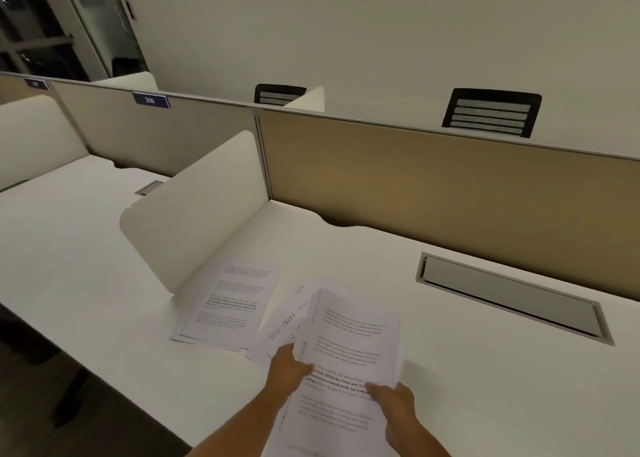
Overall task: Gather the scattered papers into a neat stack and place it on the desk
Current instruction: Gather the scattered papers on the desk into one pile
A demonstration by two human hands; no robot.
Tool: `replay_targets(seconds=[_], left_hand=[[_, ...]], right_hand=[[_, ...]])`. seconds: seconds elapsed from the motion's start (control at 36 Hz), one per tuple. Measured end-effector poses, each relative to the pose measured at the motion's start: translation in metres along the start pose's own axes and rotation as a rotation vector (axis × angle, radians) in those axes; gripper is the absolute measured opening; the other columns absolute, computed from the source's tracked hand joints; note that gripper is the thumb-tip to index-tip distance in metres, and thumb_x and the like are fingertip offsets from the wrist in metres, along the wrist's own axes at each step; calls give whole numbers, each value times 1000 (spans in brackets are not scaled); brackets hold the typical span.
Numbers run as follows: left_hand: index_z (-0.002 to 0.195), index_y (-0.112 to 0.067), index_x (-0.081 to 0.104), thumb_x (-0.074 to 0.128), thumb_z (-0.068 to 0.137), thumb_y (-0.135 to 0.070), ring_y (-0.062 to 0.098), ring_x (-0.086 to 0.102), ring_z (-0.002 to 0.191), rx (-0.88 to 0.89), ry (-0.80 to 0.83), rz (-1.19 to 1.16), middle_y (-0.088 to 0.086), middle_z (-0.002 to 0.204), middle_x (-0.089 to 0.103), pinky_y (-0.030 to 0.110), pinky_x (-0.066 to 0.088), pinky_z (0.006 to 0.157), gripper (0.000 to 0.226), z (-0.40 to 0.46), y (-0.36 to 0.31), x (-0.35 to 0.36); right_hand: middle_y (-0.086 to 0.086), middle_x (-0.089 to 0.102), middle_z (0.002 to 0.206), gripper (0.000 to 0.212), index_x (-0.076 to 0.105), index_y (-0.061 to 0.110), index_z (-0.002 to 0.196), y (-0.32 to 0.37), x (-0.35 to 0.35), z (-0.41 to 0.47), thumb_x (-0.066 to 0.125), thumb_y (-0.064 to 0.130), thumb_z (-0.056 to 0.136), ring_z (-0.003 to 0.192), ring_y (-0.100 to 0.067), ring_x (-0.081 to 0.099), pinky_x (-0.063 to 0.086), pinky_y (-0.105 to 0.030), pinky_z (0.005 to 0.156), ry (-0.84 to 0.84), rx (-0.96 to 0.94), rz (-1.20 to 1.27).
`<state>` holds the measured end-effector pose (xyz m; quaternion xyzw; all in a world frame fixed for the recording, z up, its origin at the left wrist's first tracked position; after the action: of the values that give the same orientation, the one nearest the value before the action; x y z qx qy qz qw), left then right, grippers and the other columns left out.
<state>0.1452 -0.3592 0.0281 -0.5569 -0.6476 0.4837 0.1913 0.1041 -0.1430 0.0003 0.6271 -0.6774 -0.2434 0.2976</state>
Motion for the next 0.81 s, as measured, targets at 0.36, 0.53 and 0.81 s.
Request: replay_targets(seconds=[0.36,0.53,0.81], left_hand=[[132,-4,57,71,86,-4,26,66,110,15,113,110,12,126,66,39,56,96,48,98,-13,-28],[134,-7,55,65,89,-5,17,66,105,32,189,141,7,126,66,25,55,89,47,140,-12,-34],[129,-8,59,61,91,-5,20,67,107,55,277,285,10,125,67,30,57,93,38,196,-10,-42]], right_hand=[[-13,71,90,31,68,-3,111,13,68,50,74,-9,81,90,-35,67,55,-46,91,-156,-28,48],[-10,67,92,41,65,-5,118,15,99,75,77,-7,79,91,-31,62,50,-40,94,-294,-3,58],[-22,67,121,48,60,-6,128,20,135,104,76,-3,82,110,-38,63,47,-51,106,-382,44,-7]])
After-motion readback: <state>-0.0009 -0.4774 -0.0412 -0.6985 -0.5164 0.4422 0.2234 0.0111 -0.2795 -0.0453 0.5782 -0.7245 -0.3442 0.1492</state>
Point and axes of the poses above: each hand's wrist, its own z-axis towards the middle knuckle, its own x-axis out of the palm, y = z × x, the point moved 1 cm from there along z, towards the middle knuckle
